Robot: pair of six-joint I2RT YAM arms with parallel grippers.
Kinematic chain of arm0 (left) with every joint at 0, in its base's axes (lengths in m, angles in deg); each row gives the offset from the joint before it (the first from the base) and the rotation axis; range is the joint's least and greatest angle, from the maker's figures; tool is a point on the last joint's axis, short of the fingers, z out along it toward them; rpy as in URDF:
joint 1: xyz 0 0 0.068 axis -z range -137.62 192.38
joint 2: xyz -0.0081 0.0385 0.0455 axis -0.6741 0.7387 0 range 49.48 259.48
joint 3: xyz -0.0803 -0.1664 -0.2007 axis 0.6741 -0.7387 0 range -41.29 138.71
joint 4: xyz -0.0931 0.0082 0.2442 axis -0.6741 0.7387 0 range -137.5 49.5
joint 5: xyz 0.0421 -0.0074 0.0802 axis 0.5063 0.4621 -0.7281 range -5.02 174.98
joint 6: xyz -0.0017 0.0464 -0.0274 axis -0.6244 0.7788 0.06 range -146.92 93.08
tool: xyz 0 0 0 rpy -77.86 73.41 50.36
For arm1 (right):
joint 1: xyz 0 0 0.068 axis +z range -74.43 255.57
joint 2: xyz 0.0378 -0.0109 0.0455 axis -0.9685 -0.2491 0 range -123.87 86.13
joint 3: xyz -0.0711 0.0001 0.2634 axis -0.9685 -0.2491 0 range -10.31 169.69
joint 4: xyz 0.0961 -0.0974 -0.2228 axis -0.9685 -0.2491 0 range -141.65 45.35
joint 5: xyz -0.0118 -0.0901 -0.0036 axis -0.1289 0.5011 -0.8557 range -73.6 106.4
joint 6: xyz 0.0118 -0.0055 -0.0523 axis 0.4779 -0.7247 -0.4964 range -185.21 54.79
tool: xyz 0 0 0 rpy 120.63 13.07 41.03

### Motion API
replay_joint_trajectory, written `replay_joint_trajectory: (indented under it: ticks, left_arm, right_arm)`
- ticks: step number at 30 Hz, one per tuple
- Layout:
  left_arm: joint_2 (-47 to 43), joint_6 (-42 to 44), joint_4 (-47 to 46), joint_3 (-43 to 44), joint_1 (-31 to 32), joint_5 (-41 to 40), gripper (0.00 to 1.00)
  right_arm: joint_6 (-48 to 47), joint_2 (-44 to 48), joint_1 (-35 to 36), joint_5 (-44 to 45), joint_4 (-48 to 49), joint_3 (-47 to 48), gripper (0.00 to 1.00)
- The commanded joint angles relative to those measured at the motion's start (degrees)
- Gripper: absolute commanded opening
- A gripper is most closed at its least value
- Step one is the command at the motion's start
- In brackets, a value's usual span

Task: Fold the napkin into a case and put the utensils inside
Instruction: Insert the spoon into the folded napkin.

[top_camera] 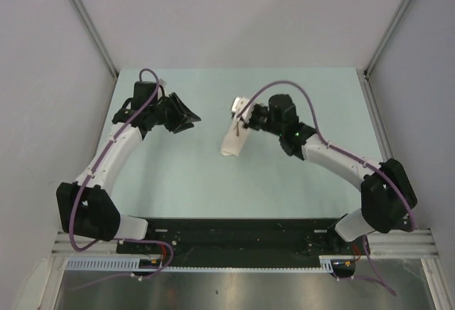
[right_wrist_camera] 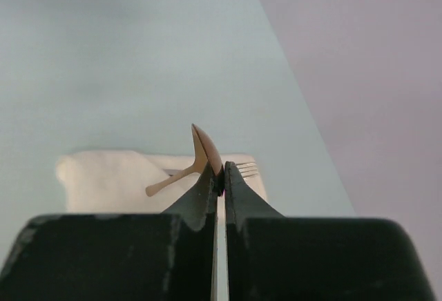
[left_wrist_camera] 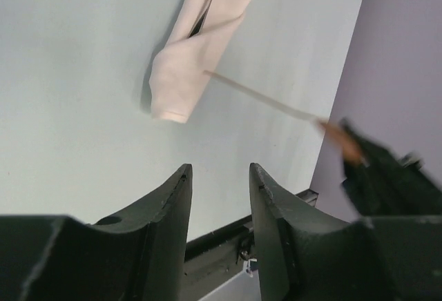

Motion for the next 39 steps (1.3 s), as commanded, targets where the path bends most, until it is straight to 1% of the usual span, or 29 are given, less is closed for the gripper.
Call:
replay_joint_trajectory:
  ticks: [1,2,3,4,5,6,7,9,10,13,15,19,25,28,34,39]
  left_arm:
    - [-1.00,2.27,-8.90,-3.07,0.43,-0.70,0.42]
    - [-0.65,2.18,-9.97,-4.55,0.96,-0.35,0.42]
    - [-0.04,2.01,-11.38,-5.09,1.40,0.00,0.42]
    - [1.27,2.09,-12.78,-5.44,2.97,0.18,0.42]
    - [2.24,2.01,-13.75,-5.97,3.77,0.44,0.41]
    - [3.38,1.75,-14.89,-6.06,4.65,1.32,0.40]
    - [5.83,1.57,-15.69,-6.06,6.57,2.54,0.38]
    - [8.22,0.96,-17.10,-5.28,8.52,3.17,0.33]
    - [10.66,0.78,-17.71,-5.10,10.35,3.34,0.26]
    - [13.84,0.78,-18.68,-3.35,13.09,3.35,0.19]
    - [16.75,1.12,-18.51,-1.85,13.88,3.00,0.16]
    - [20.26,1.74,-17.98,-0.53,14.85,2.03,0.11]
    - [23.52,2.09,-18.42,-1.05,14.94,1.41,0.08]
    - [24.83,2.27,-18.94,-1.49,14.94,1.15,0.08]
    - [27.56,2.36,-19.56,-1.76,15.03,0.27,0.07]
    - [29.06,2.53,-20.09,-2.20,15.03,-0.34,0.07]
  right_arm:
    - [18.47,-4.80,-10.67,-7.65,-5.48,10.70,0.00]
    - [20.76,-8.29,-15.05,-11.50,-6.79,14.98,0.00]
    - [25.74,-10.07,-17.18,-11.97,-9.68,17.72,0.00]
    - [27.27,-12.00,-18.94,-12.67,-11.01,20.27,0.00]
    - [28.07,-14.19,-21.92,-15.12,-14.33,22.82,0.00]
    - [29.73,-17.96,-22.91,-15.23,-18.02,28.24,0.00]
    - [30.27,-19.82,-23.79,-15.23,-19.01,30.12,0.00]
    - [30.63,-24.29,-25.99,-17.33,-21.38,34.95,0.00]
    - [31.41,-25.54,-26.78,-17.86,-21.66,36.37,0.00]
    - [34.30,-30.64,-29.33,-21.72,-21.66,40.85,0.00]
    - [35.72,-33.19,-30.82,-23.66,-21.84,43.31,0.00]
    - [37.22,-38.90,-31.62,-25.94,-23.59,49.20,0.00]
    - [39.24,-42.60,-32.93,-28.67,-24.47,51.59,0.00]
    - [39.68,-44.53,-33.29,-30.78,-25.35,52.90,0.00]
    - [39.24,-49.98,-33.11,-33.77,-31.58,58.79,0.00]
    - [38.63,-51.74,-33.11,-35.01,-34.58,59.59,0.00]
